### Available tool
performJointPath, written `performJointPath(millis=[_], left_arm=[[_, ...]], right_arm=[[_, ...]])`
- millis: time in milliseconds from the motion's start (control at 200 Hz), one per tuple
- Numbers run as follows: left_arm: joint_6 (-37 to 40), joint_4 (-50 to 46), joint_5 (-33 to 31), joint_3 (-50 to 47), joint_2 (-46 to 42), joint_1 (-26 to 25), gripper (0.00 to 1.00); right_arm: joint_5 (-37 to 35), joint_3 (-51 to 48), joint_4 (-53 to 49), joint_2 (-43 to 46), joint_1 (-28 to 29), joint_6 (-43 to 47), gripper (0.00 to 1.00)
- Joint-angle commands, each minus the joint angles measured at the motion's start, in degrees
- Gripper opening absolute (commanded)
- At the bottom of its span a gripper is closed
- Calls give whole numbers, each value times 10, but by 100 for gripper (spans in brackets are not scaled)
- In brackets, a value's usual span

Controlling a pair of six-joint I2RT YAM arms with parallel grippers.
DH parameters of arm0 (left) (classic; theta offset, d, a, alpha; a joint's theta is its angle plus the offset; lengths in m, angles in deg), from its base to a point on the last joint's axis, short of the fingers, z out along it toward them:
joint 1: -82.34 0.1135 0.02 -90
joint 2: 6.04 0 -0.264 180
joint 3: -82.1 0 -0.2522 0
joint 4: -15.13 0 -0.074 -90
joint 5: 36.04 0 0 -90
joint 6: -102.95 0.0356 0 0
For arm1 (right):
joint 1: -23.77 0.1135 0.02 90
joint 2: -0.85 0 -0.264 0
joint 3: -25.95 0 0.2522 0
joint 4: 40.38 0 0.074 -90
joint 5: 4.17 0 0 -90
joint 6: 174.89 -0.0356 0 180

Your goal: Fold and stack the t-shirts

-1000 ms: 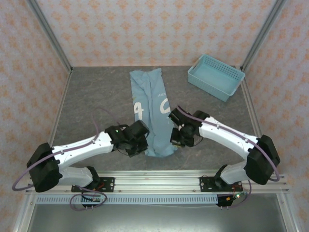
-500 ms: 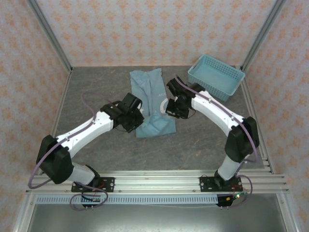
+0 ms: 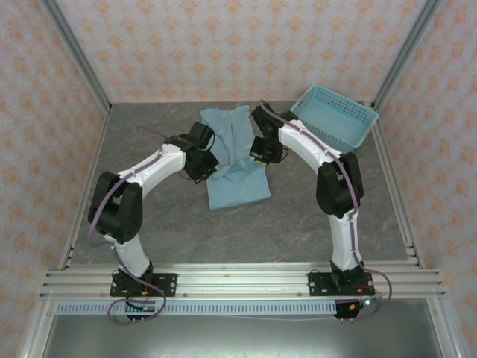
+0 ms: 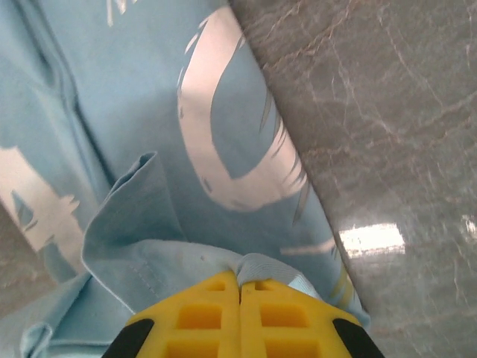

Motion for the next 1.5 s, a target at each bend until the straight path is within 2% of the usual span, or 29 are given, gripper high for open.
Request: performJointPath(millis=[0,130,185,240,265,310,345,450,555,676,796,956,1086,1276,1356,1496], left_arm=[[26,15,13,37,32,14,0],[44,23,25,88,96,25,0],[55,25,23,111,115,30,7],[65,29,21,132,130,36,30],[69,30,20,141,135,39,37],[78,32,16,153,138,44,44],[82,38,12,156,132,46,47],[83,61,-11,129,78,50,53],[69,65,-25,61,-4,51,54],[22,90,-3,-72,-96,41,53],[-50,115,31,-193,-161,11,53],[-161,222,55,-300,-197,-25,53],[-201,256,54,-320,-168,-31,53],[-213,279,45,-315,-119,-30,50],[-213,289,43,-305,-96,-31,45],[-208,288,33,-280,-65,-29,29]], right_arm=[[-2,53,-24,-39,-12,17,0],[5,95,-22,-85,-27,21,0],[24,113,-15,-105,-36,23,0],[38,146,-30,-132,-46,28,16],[35,168,-45,-144,-50,32,25],[24,200,-68,-156,-55,38,40],[18,216,-77,-157,-59,45,47],[7,213,-84,-126,-65,59,58],[5,133,-64,-60,-64,60,59],[17,-60,23,62,-55,37,60],[65,-234,111,165,-37,7,63],[113,-369,182,213,-21,-22,67],[133,-405,211,203,-22,-30,67],[136,-383,208,174,-22,-31,67],[135,-378,201,161,-22,-37,66],[129,-381,205,147,-22,-47,59]])
